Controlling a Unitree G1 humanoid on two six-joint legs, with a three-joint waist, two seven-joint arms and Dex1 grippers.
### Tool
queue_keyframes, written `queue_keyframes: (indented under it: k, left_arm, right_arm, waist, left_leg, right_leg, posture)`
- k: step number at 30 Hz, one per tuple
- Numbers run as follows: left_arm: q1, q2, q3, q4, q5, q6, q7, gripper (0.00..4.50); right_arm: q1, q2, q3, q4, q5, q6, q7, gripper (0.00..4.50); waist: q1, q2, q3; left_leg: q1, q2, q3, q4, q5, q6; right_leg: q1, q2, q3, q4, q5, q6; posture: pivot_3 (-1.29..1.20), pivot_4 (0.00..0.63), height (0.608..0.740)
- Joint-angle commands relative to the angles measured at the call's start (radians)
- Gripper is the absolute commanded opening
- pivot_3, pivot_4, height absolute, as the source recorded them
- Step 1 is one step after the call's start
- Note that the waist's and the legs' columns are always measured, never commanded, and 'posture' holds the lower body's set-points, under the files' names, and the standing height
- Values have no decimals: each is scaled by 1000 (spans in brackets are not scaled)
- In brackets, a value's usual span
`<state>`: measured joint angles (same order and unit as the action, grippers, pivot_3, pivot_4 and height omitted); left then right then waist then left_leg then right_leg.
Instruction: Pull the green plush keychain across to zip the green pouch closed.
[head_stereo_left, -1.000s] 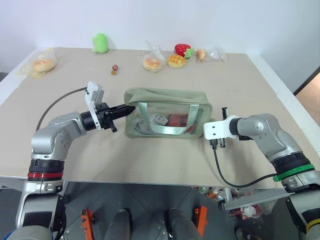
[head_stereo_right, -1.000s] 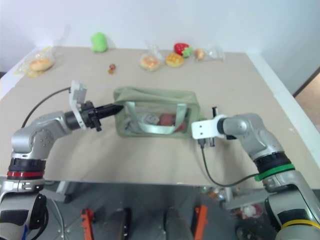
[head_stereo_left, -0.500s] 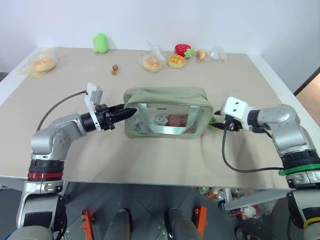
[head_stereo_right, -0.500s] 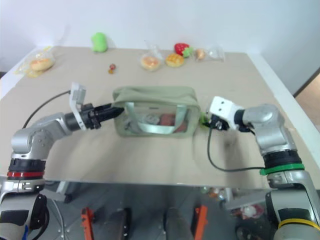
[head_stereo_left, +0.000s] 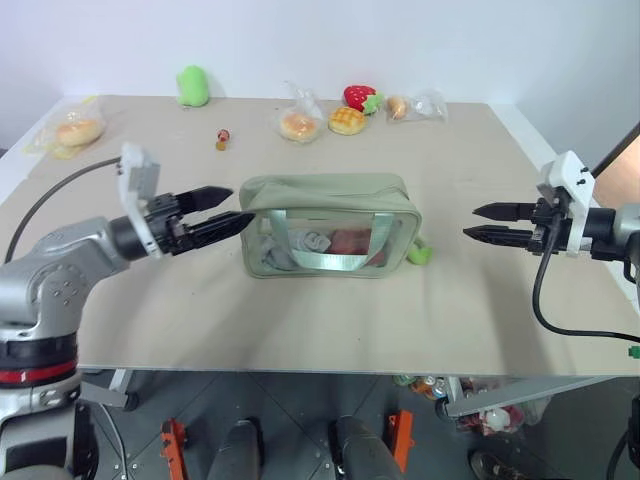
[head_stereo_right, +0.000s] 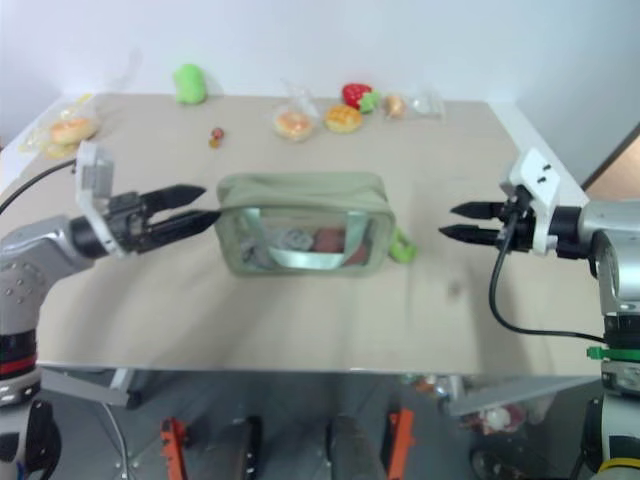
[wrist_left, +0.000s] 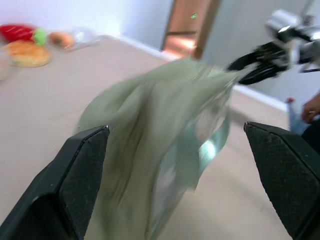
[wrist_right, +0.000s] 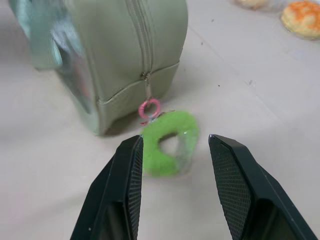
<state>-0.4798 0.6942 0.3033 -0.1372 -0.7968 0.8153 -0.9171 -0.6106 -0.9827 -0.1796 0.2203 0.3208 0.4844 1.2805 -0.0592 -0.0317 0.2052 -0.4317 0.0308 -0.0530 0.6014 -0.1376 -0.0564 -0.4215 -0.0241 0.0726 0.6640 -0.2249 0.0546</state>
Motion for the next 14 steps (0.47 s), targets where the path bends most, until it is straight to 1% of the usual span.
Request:
queue_keyframes:
  k: [1, 4, 7, 10, 14]
  left_arm:
    - [56, 35, 86, -13, -5, -17, 26, 4475]
    - [112, 28, 127, -9, -17, -13, 60, 4475]
    - [160, 8, 138, -26, -20, -14, 96, 4475]
    - [182, -11, 138, -18, -17, -37, 103, 4475]
    - [182, -55, 142, 2, -39, -25, 147, 4475]
  right_arm:
    - [16, 2, -100, -65, 88, 74, -50, 2117]
    - [61, 23, -163, -123, 154, 148, -109, 2117]
    - [121, 54, -226, -205, 225, 209, -163, 2117]
    - [162, 73, -237, -251, 247, 233, -211, 2117]
    - [201, 119, -228, -306, 275, 244, -277, 2117]
  waist:
    - [0, 0, 0]
    - [1, 0, 0]
    - [5, 0, 0]
    - [10, 0, 0]
    - [11, 0, 0]
  left_leg:
    - [0, 0, 0, 0, 0, 0]
    - [-1, 0, 0, 2, 0, 0]
    - [-1, -1, 0, 3, 0, 0]
    - [-2, -1, 0, 4, 0, 0]
    - [-3, 0, 0, 4, 0, 0]
  right_leg:
    - [0, 0, 0, 0, 0, 0]
    - [0, 0, 0, 0, 0, -1]
    - [1, -1, 0, 0, -1, -1]
    - [0, -1, 0, 0, -1, -1]
    - [0, -1, 0, 0, 0, -1]
  posture:
    - [0, 150, 740]
    - [0, 150, 740]
    - [0, 150, 740]
    - [0, 150, 740]
    - [0, 150, 740]
